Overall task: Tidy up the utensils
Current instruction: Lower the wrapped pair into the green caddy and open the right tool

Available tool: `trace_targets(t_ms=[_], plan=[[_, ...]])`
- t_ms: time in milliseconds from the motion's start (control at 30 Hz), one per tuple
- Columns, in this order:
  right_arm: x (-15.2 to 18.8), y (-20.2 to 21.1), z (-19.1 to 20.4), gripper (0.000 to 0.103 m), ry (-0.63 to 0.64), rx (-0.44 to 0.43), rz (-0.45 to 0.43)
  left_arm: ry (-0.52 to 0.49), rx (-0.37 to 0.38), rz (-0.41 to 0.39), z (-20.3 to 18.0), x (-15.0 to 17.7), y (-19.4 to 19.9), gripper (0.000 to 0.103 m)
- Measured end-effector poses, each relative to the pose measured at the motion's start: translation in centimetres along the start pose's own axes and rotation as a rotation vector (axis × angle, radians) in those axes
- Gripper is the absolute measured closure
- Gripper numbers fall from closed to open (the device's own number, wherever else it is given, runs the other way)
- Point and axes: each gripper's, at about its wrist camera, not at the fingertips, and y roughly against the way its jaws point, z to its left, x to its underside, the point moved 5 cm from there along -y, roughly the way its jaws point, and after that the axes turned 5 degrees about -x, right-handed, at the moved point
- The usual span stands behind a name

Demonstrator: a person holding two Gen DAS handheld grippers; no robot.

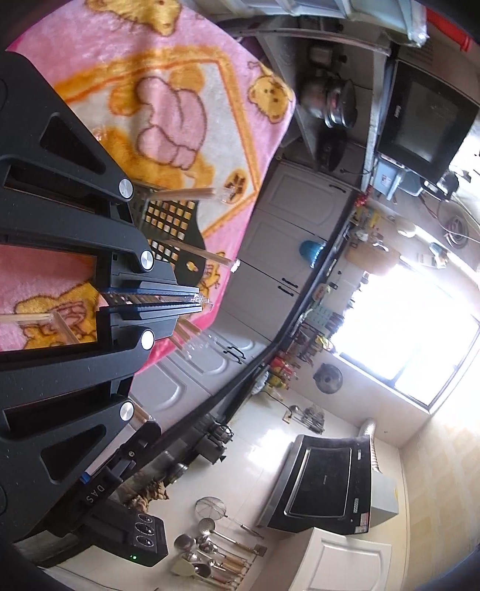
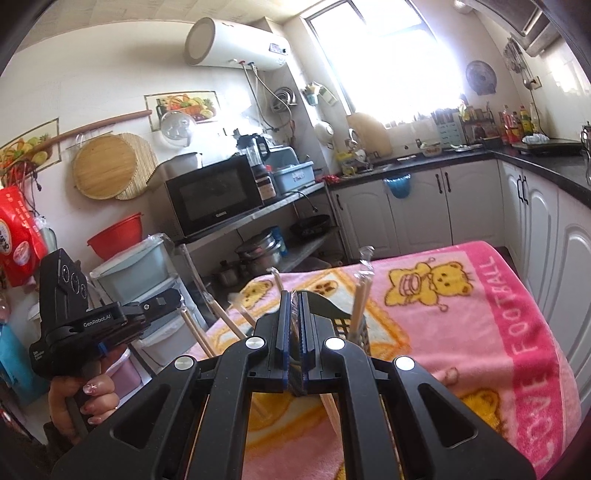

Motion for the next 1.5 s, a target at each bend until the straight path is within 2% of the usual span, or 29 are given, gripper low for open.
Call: trace_targets(t_ms=[400,933,1133,1500], plan=[[-2.8,0.2,2.0,0.099,0.035,-0.052,-0.054,-0.062,0.018,-0.089,-2.0,-3.2,1.8,0.102],[-7.2,-0.4,4.0,0.099,0.089,-0.077,-0.136,-0.123,0.043,-0.191,-4.4,-7.5,2.9,0.102],[-9.3,-0.8,4.2,0.099,0.111,-0.076,-0.180,-0.157,0.036,-0.200,-5.2,-8.7,2.4,0.101],[-11.9,-2.0,3.3,0.099,0.136,-0.042,-0.235,-0.162,-0.008,-0.201,-4.6,-11.3,-0.1,0.101]])
